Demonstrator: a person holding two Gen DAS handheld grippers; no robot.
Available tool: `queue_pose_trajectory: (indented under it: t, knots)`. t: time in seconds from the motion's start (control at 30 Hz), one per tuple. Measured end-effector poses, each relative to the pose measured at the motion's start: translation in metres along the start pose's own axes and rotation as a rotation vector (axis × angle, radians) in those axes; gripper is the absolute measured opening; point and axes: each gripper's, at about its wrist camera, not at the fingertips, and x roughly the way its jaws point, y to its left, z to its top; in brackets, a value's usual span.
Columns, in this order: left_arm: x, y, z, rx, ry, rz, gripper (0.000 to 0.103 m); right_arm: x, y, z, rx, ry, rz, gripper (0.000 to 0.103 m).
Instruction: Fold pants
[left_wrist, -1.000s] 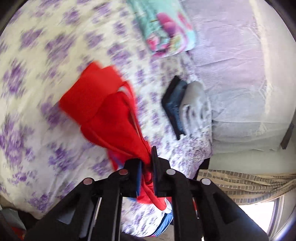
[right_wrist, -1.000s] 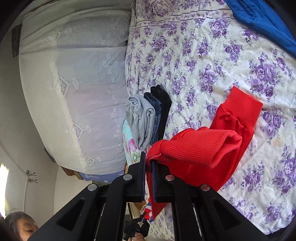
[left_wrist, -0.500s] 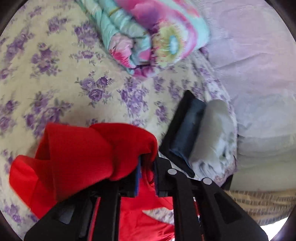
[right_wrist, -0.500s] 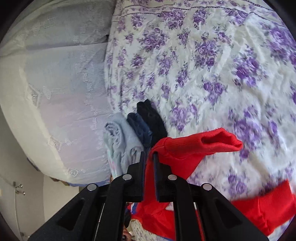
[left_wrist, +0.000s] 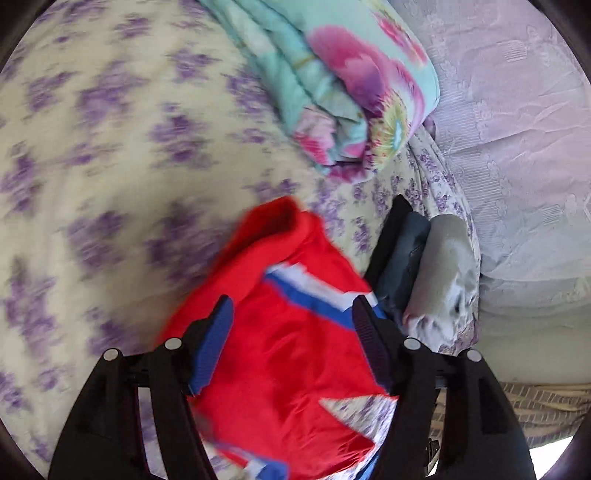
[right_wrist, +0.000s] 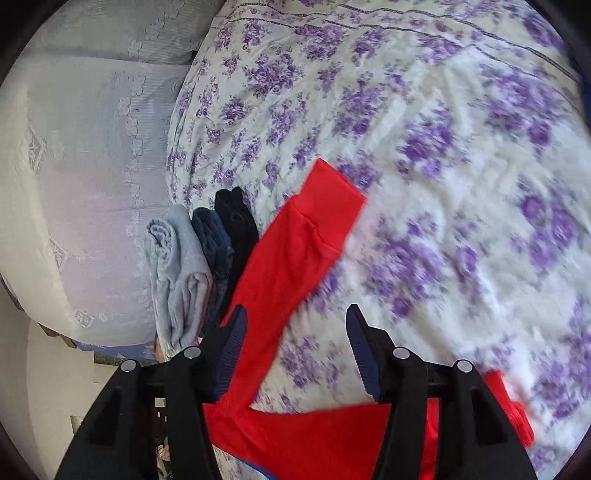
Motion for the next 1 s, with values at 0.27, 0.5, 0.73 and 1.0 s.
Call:
queue_pose_trajectory:
  t: [0.27,0.5,0.73,1.0]
  knots:
    - [-0.023,0.08,-0.072,-0.075,0.054,-0.058,0.064,-0.049,-0.051,-0.067,0.15,-0.021,0.031,0.057]
    - [0.031,0.095,-0.103,-0.109,0.113,-0.123,0.055,-0.053,-0.074,-0.101,0.23,-0.02,0.046,0.057]
    - [0.071,0.072,-0.101,-0.081,0.099,-0.107,0.046,-0.04,-0.092,-0.118,0.282,0.003,0.046,0.057]
    - [0.038,0.05,-0.104,-0.053,0.024,-0.12,0.01,-0.031,-0.106,-0.127,0.329,0.014,0.081,0.057]
